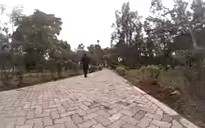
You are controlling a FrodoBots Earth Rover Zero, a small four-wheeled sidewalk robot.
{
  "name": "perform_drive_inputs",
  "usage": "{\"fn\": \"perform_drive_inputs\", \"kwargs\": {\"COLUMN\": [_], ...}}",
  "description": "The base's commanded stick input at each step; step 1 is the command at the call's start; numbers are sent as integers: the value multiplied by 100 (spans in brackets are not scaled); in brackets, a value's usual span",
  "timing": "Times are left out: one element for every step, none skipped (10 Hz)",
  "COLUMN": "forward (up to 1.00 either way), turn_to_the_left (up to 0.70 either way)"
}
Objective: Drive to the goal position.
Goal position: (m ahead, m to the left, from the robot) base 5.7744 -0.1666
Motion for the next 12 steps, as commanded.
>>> {"fn": "perform_drive_inputs", "kwargs": {"forward": [70, 70, 70, 70, 70, 70, 70, 70, 70, 70, 70, 70], "turn_to_the_left": [0, 0, 0, 0, 0, 0, 0, 0, 0, 0, 0, -15]}}
